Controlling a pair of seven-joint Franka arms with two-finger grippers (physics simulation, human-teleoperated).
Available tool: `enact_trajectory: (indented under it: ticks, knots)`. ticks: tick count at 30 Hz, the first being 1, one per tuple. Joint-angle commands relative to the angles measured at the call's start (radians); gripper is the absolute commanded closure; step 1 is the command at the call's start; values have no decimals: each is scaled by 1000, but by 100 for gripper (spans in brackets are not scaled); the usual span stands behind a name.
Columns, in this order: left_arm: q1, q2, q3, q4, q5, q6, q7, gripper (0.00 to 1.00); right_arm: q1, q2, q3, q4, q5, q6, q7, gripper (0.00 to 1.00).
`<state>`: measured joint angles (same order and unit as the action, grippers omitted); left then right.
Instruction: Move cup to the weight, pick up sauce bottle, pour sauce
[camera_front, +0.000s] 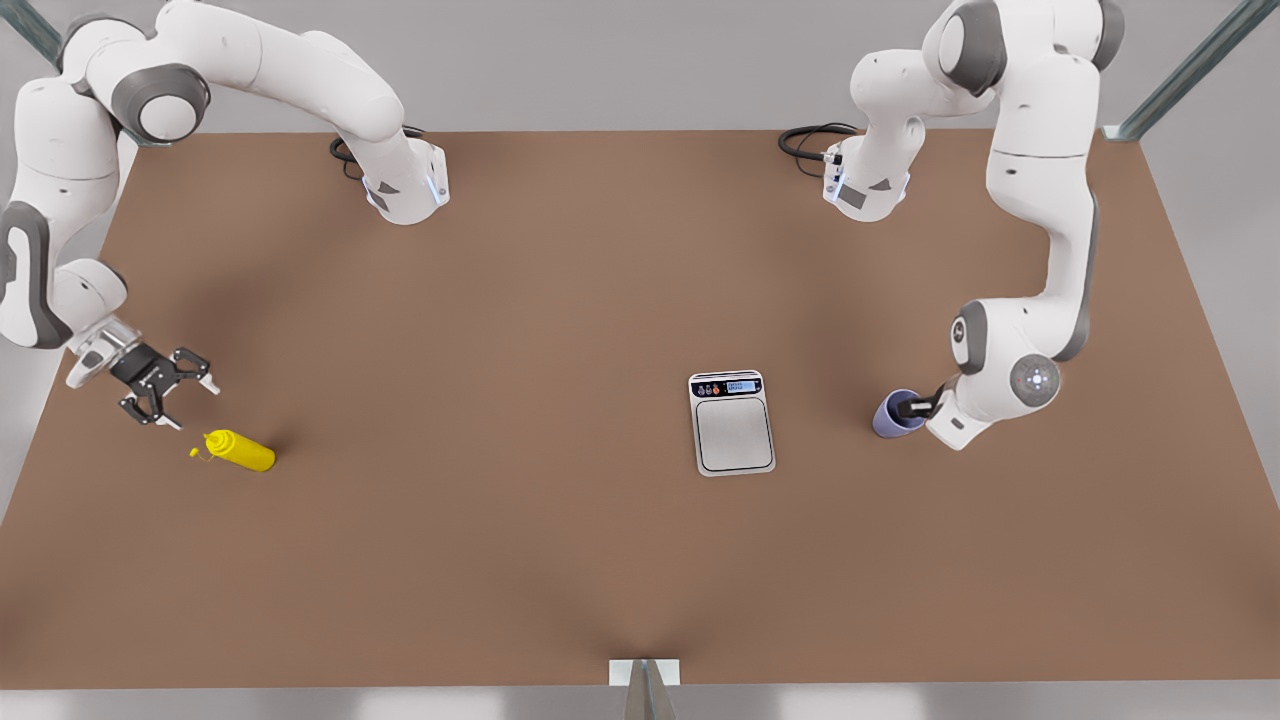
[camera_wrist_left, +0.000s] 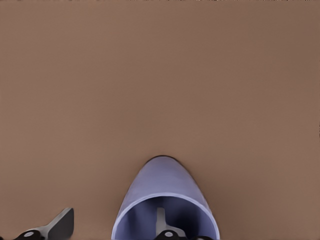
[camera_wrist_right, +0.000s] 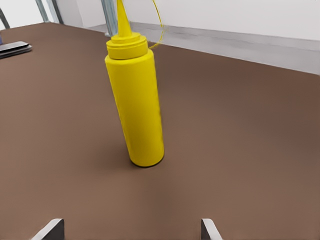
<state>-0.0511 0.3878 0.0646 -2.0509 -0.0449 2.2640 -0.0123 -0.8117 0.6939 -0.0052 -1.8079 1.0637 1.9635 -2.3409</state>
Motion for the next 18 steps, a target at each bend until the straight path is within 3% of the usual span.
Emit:
enact_trajectory:
  ticks: [1, 3, 5, 9, 18]
  knots:
    - [0, 2, 0, 0, 0, 0, 0, 19, 2, 7, 1, 5, 1, 0, 0, 0]
    - [0, 8, -8, 2, 0, 2, -2, 24, 2, 36, 2, 39, 2, 0, 0, 0]
    - [0, 22, -9, 2, 0, 5, -2, 43, 2, 64, 5, 62, 12, 0, 0, 0]
    - [0, 36, -14, 3, 0, 6, 0, 68, 8, 118, 17, 104, 28, -2, 0, 0]
    - [0, 32, -12, 12, 3, 0, -2, 79, 62, 167, 21, 156, 88, -2, 0, 0]
